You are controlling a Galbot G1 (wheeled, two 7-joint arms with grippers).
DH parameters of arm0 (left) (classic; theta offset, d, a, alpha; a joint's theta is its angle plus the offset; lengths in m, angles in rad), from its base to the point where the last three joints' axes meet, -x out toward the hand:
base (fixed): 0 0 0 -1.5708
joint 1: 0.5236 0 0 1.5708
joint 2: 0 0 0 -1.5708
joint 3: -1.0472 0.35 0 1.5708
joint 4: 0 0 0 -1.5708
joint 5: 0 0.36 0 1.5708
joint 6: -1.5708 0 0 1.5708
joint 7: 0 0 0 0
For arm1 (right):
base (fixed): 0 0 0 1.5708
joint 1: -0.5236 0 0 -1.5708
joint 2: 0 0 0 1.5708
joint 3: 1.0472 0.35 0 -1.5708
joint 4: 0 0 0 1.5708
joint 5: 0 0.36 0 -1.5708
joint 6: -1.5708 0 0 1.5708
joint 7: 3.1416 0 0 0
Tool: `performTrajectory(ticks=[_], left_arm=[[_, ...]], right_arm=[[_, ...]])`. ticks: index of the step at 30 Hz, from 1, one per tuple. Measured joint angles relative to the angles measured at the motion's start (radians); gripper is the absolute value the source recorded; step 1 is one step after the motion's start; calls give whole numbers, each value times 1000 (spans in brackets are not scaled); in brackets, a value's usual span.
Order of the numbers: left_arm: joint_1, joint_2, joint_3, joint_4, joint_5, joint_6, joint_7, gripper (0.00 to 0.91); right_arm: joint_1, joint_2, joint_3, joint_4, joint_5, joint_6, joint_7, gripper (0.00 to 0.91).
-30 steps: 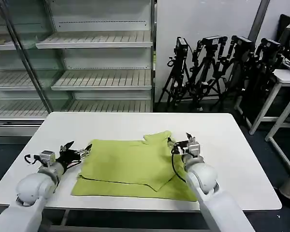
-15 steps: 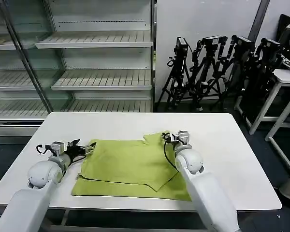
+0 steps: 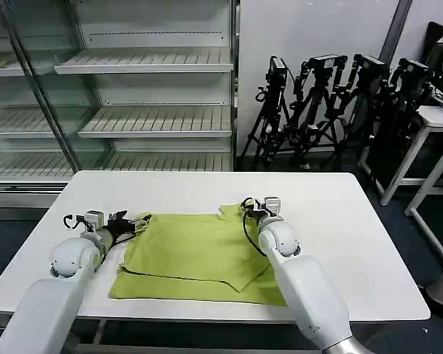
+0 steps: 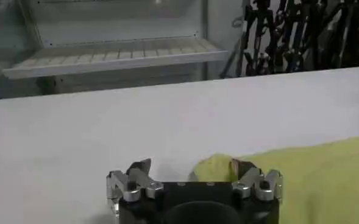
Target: Fold and organize the clothes.
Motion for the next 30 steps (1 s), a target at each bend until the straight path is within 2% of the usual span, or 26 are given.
performTrajectory(ticks=[21,30], left_arm=[[8,-2,-11,-15,-4,-6,35,20],[28,18,-26,-54,-26,-19,32,20]], right_arm=[[-9,-1,-1,19,3,-3,-10,0],[-49,-32,-1,105,17,-5,4,0]])
